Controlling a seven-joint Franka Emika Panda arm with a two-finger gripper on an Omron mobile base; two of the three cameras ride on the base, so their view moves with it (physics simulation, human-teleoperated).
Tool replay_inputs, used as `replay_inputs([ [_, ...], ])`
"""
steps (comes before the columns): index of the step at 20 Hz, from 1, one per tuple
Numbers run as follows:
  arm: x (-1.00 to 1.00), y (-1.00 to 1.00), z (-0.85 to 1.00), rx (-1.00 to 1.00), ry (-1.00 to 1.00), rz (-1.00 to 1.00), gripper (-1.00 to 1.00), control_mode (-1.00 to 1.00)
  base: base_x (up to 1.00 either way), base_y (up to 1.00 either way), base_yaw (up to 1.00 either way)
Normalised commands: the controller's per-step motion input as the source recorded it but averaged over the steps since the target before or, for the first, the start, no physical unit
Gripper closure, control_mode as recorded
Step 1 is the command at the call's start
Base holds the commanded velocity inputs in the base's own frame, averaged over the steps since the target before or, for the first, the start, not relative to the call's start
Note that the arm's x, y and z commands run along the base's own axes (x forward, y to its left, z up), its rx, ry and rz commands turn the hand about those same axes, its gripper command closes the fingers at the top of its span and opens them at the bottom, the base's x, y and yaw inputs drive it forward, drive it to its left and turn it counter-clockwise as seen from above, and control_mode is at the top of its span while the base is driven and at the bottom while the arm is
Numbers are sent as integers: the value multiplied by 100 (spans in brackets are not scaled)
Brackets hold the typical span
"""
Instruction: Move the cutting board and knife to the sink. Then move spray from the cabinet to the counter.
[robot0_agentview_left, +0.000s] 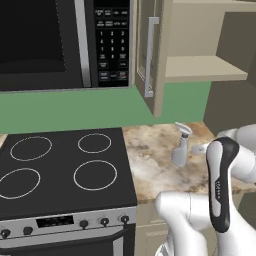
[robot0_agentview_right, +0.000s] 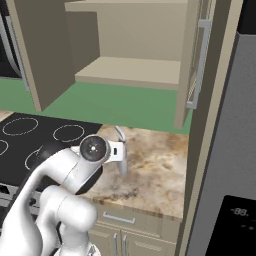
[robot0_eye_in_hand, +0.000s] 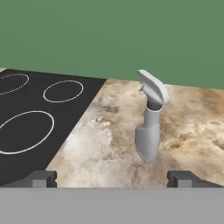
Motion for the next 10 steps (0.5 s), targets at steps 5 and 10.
replay_inputs([
  [5, -35, 9, 40, -7, 8, -5, -100, -100, 0, 0, 0],
  [10, -34, 11, 31, -8, 7, -5, -100, -100, 0, 0, 0],
])
